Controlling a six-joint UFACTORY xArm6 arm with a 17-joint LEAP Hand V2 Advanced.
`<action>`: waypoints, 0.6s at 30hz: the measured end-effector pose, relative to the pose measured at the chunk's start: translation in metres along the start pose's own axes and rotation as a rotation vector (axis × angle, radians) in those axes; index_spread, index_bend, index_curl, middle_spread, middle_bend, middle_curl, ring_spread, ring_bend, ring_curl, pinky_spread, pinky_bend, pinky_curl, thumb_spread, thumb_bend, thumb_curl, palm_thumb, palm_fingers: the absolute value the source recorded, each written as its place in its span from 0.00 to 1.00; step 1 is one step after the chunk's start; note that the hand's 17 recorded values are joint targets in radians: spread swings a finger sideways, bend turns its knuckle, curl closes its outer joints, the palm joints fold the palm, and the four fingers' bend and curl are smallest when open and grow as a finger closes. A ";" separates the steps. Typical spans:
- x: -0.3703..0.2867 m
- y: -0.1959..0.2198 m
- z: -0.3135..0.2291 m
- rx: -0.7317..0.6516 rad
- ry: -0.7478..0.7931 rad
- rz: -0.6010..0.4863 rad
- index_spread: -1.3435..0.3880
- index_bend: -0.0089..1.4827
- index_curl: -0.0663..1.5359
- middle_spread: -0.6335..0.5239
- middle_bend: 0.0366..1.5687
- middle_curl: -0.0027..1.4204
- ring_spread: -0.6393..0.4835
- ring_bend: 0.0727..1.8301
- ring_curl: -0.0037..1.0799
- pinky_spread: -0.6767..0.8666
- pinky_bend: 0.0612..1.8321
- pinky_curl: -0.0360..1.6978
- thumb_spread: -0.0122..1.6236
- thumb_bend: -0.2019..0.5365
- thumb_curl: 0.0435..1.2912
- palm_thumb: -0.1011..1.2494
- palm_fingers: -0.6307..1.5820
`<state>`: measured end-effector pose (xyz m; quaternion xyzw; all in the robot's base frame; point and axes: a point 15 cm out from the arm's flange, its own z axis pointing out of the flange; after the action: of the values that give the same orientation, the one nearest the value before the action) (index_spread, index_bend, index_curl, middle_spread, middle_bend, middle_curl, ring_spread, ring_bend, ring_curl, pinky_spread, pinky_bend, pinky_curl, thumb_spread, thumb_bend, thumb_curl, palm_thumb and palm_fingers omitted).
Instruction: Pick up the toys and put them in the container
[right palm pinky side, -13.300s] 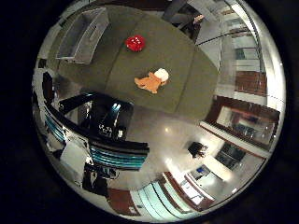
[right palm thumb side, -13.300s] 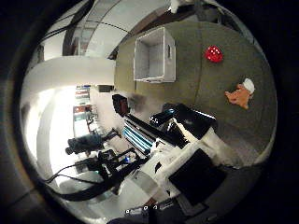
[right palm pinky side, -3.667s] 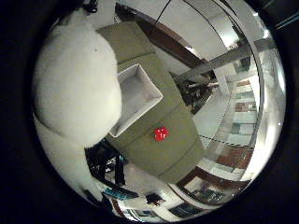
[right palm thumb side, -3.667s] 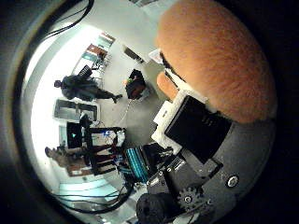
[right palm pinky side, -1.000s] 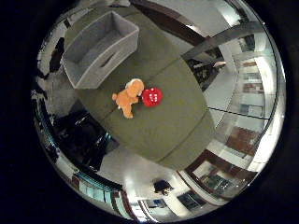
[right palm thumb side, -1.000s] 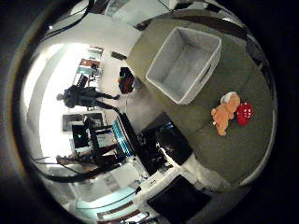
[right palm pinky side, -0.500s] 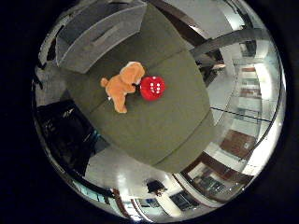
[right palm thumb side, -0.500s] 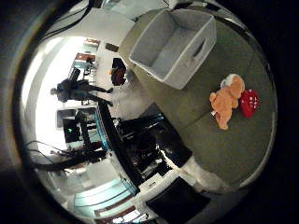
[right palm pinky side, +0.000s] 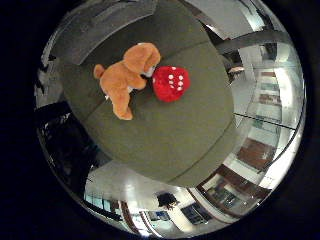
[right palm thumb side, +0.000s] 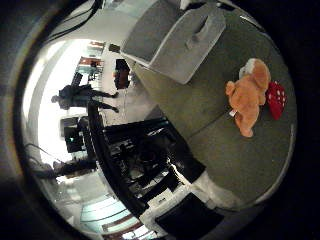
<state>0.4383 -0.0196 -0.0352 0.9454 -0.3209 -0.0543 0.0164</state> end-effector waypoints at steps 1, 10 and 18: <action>-0.001 -0.002 0.005 -0.001 0.002 -0.006 0.54 0.12 0.24 0.55 0.10 0.21 0.64 0.12 0.24 0.58 0.30 0.08 0.67 0.24 0.22 0.52 0.29; 0.010 -0.008 0.025 0.006 0.063 -0.069 0.54 0.13 0.24 0.54 0.10 0.22 0.63 0.11 0.24 0.58 0.27 0.08 0.66 0.24 0.22 0.53 0.31; 0.043 0.007 0.023 -0.002 0.145 -0.136 0.54 0.13 0.24 0.52 0.10 0.22 0.60 0.11 0.25 0.58 0.26 0.08 0.65 0.24 0.23 0.54 0.33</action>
<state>0.4654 -0.0511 -0.0615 0.9664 -0.2542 0.0129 0.0365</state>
